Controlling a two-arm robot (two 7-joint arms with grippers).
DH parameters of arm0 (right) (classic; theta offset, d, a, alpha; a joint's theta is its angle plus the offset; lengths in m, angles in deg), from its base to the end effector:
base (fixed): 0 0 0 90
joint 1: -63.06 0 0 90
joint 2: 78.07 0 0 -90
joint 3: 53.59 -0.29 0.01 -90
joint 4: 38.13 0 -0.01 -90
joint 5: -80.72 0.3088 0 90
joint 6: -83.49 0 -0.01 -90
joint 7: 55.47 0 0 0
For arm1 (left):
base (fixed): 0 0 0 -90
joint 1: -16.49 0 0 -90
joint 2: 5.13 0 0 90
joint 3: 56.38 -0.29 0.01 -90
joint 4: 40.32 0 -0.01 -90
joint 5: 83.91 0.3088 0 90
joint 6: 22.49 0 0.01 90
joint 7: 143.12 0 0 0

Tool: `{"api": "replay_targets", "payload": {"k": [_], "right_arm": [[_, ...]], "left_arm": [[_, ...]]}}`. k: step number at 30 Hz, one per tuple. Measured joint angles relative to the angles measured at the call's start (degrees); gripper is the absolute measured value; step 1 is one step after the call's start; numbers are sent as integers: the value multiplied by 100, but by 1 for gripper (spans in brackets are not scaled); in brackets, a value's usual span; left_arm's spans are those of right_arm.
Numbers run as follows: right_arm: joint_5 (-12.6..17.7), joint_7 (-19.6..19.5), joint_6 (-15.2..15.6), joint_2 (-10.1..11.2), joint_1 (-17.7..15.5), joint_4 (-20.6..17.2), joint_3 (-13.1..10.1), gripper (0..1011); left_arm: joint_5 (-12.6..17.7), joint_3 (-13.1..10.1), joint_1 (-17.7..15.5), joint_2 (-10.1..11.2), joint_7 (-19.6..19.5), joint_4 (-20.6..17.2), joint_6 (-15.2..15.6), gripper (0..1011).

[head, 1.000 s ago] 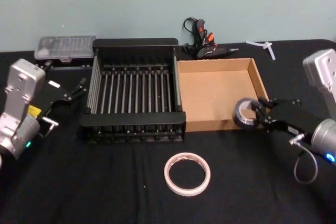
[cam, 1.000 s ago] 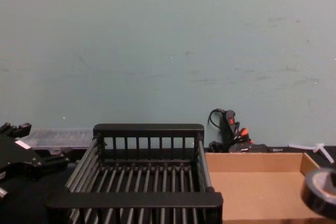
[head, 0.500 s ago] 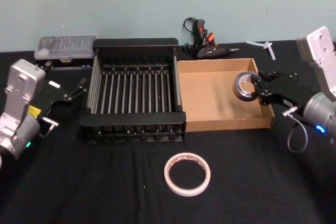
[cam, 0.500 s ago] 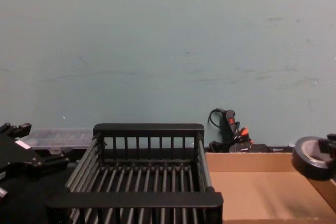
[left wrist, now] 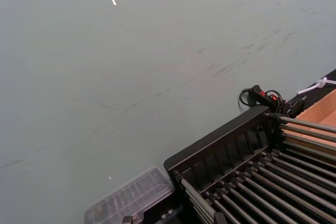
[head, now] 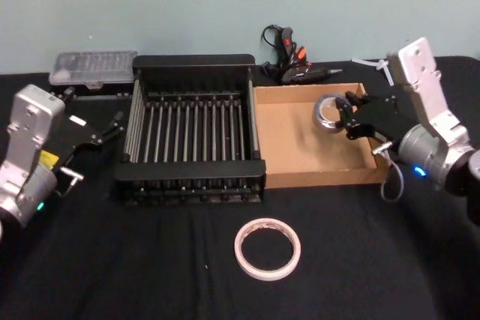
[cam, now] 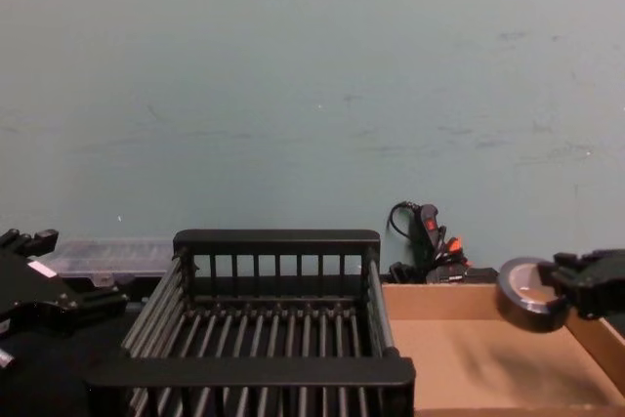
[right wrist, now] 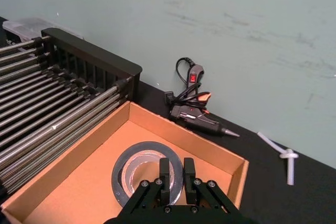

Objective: Pick up the white tape and place it into the black box , Pick up the silver tape and place it into the brown box.

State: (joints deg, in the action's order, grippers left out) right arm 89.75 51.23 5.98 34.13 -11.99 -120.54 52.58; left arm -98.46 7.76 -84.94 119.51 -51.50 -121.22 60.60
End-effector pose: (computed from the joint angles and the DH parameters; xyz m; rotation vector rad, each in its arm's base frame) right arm 0.3917 -0.0461 -0.2606 -0.3500 -0.0500 -1.0956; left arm 0.3581 0.0827 -0.3023 0.3043 -0.2850 1.2480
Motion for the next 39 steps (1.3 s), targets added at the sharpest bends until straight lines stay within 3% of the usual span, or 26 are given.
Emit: {"api": "replay_targets", "payload": {"k": [12,26,39], "right_arm": [[-254,-36,-423,-439,301,897,86,158],[-293,-55,-462,-477,320,964,83,165],[-279,-51,-451,-467,314,945,81,563]], "left_arm": [[0,0,0,0,0,0,0,1001],[0,0,0,0,0,0,0,1001],[0,0,0,0,0,0,0,1001]]}}
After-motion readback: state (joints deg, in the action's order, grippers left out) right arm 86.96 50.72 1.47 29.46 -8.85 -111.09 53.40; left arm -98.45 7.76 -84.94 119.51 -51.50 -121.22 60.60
